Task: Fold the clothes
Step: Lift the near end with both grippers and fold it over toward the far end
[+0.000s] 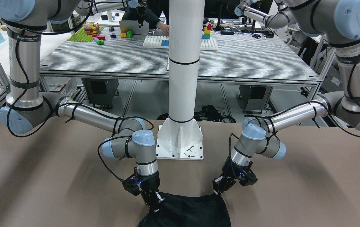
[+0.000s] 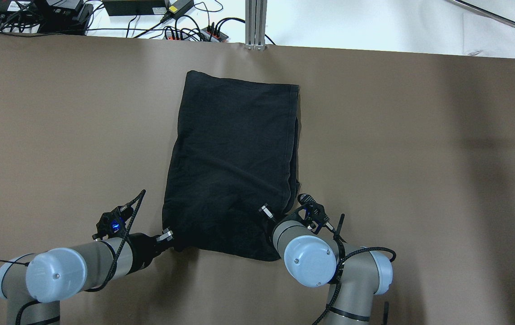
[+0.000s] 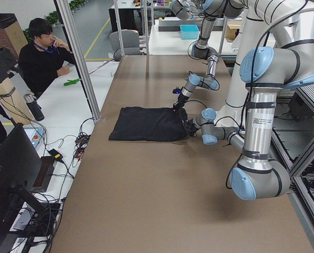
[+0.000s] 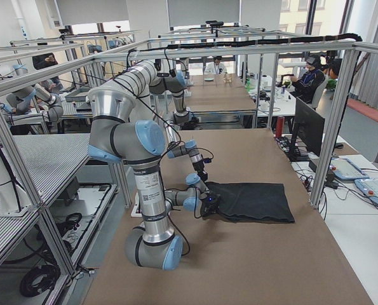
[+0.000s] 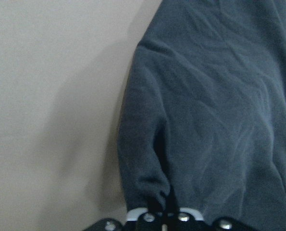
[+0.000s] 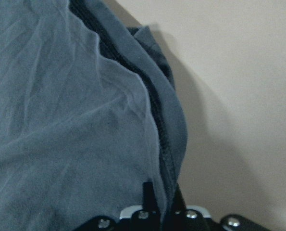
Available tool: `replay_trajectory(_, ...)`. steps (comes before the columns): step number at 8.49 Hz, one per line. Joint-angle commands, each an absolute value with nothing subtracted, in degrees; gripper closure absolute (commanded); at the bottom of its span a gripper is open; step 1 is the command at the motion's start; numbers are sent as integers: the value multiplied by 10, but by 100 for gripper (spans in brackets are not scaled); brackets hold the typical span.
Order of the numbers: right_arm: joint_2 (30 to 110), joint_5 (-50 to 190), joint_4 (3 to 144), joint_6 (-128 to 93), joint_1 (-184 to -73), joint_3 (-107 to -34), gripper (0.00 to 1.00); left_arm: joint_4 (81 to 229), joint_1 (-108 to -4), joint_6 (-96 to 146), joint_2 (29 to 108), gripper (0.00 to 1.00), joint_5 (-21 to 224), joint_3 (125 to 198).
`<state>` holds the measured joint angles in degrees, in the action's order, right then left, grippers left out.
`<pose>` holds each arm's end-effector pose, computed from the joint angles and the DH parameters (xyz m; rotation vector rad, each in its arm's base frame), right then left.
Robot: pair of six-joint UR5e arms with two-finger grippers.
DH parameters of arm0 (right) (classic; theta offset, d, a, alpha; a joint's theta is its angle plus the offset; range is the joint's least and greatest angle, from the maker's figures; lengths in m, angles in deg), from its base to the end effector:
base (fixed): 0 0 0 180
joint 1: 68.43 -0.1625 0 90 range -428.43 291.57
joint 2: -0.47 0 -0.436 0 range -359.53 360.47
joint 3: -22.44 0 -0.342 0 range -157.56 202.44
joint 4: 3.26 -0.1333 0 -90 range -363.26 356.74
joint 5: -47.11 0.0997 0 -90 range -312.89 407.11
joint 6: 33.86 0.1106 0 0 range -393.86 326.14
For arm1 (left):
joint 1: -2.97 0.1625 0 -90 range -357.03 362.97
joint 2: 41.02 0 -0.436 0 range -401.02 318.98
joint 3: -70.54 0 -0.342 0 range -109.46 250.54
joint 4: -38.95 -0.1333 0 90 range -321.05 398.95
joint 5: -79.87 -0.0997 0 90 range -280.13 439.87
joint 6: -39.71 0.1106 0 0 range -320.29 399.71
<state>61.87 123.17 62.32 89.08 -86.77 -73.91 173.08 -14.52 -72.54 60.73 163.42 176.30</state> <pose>-0.5498 -0.3507 0.3183 0.0920 -1.0942 0.9334 0.4596 -0.2976 0.3714 0.0466 1.2799 -0.6689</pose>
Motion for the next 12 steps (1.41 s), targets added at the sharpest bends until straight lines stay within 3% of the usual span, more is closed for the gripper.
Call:
replay_trajectory(1, 665, 1234, 624, 884, -868, -797, 100, 1730, -145, -723, 610, 100, 1639, 1790)
replay_trajectory(3, 704, 1233, 634, 887, -824, -876, 100, 1729, -145, -723, 598, 100, 1671, 1847)
replay_trajectory(5, 785, 1211, 686, 888, -752, -1035, 100, 1717, -126, -724, 532, 100, 1699, 1974)
replay_trajectory(6, 779, 1211, 740, 885, -752, -1079, 100, 1675, -131, -722, 538, 100, 1710, 2001)
replay_trajectory(9, 767, 1223, 747, 847, -811, -1034, 100, 1561, -254, -644, 683, 100, 1752, 1913)
replay_trajectory(12, 742, 1224, 748, 814, -883, -980, 100, 1508, -358, -607, 839, 100, 1820, 1768)
